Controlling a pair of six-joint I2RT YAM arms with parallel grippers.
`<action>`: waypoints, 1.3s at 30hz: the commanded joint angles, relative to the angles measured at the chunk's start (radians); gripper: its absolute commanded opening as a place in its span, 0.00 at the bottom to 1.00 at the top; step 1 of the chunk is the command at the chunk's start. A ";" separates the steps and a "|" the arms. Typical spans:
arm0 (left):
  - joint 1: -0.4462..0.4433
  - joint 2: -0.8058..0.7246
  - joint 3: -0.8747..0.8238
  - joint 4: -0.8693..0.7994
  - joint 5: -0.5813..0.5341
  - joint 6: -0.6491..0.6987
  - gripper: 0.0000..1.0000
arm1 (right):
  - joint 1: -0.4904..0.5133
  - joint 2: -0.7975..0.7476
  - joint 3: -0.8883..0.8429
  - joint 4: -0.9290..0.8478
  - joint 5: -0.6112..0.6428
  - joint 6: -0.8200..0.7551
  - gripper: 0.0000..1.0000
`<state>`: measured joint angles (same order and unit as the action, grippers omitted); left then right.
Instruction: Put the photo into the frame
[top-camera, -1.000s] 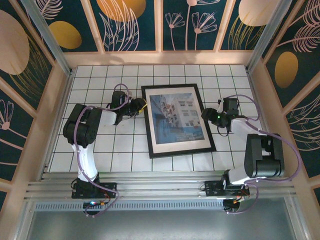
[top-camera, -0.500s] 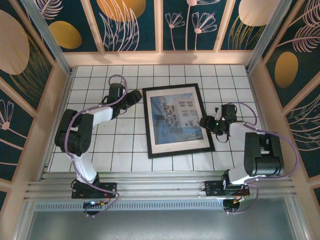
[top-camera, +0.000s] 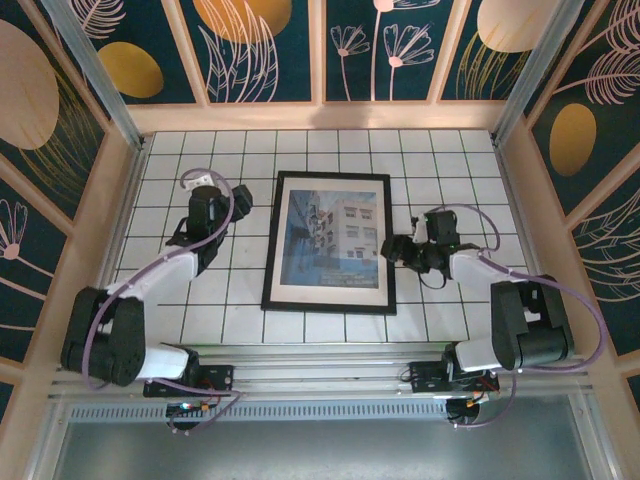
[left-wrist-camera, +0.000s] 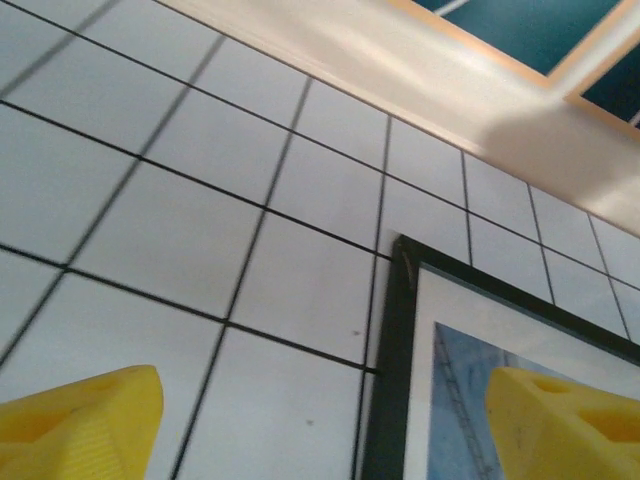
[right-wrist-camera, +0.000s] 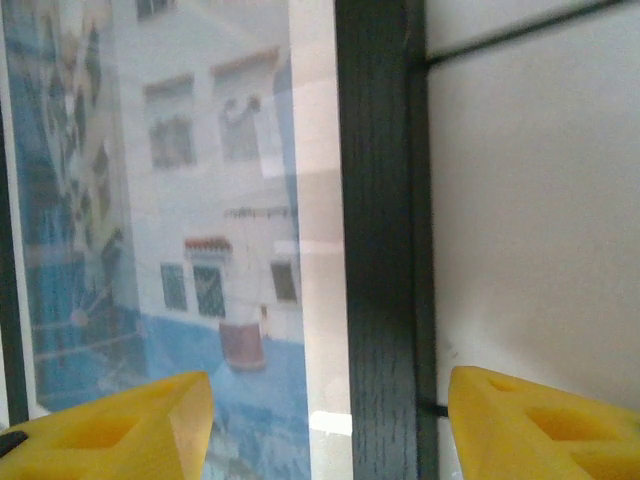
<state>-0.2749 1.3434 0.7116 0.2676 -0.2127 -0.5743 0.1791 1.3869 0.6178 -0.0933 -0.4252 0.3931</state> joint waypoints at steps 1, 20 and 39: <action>0.006 -0.104 -0.063 0.045 -0.128 0.073 0.89 | -0.026 -0.062 0.099 -0.057 0.146 -0.064 0.64; 0.010 -0.351 -0.400 0.408 -0.510 0.476 0.99 | -0.177 -0.143 -0.074 0.399 0.575 -0.147 0.99; 0.140 -0.030 -0.445 0.669 -0.335 0.523 0.99 | -0.234 0.035 -0.261 0.942 0.550 -0.240 0.99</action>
<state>-0.1577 1.3190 0.2764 0.8406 -0.6064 -0.0711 -0.0509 1.4105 0.3710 0.6697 0.1486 0.1898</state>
